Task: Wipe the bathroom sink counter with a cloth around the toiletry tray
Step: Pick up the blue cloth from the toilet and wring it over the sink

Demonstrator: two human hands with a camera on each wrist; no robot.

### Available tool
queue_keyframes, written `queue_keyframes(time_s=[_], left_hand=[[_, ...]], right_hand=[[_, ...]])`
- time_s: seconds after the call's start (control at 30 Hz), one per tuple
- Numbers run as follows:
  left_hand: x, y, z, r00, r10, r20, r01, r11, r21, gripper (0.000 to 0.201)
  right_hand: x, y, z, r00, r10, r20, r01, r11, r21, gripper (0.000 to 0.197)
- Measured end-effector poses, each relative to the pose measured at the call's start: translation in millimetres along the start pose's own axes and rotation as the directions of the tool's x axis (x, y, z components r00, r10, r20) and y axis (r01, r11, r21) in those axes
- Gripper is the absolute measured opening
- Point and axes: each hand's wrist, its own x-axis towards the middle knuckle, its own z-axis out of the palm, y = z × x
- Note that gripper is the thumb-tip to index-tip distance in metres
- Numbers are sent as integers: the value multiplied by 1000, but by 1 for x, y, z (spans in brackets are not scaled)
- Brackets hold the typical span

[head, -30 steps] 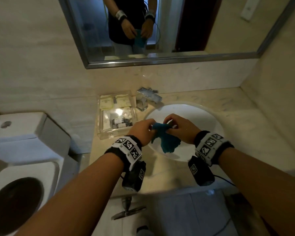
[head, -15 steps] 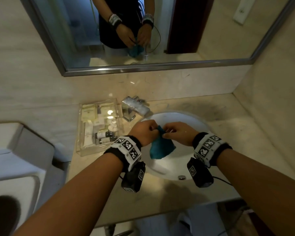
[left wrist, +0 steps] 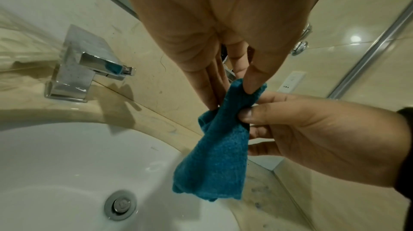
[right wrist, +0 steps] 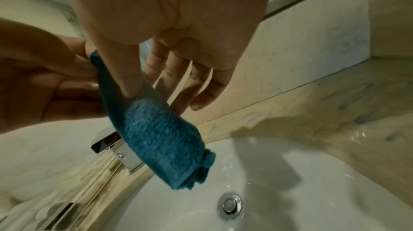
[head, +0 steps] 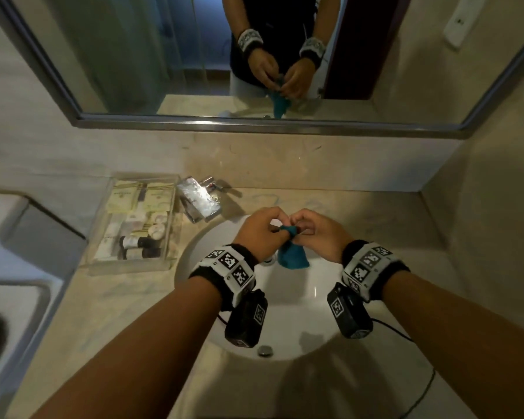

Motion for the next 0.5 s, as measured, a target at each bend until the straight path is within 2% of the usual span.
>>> queue_keyframes(time_s=[0.07, 0.17, 0.23, 0.33, 0.43, 0.5], left_hand=[[0, -1, 5, 999, -20, -36, 20, 1000, -16, 9], [5, -7, 9, 988, -131, -83, 132, 991, 6, 24], [11, -9, 10, 975, -211, -63, 212, 977, 13, 24], [22, -11, 11, 979, -200, -47, 204, 974, 99, 5], [32, -16, 10, 977, -209, -46, 211, 976, 53, 19], [39, -21, 9, 982, -188, -30, 189, 982, 28, 20]], right_hand=[[6, 6, -3, 999, -3, -39, 2, 999, -36, 23], [13, 7, -6, 990, -61, -124, 43, 989, -145, 17], [17, 6, -6, 980, -145, -136, 114, 970, -213, 18], [23, 5, -4, 972, -205, -112, 173, 955, -241, 23], [27, 10, -4, 985, -166, -42, 151, 959, -240, 36], [30, 14, -3, 992, -123, 10, 121, 957, -265, 49]])
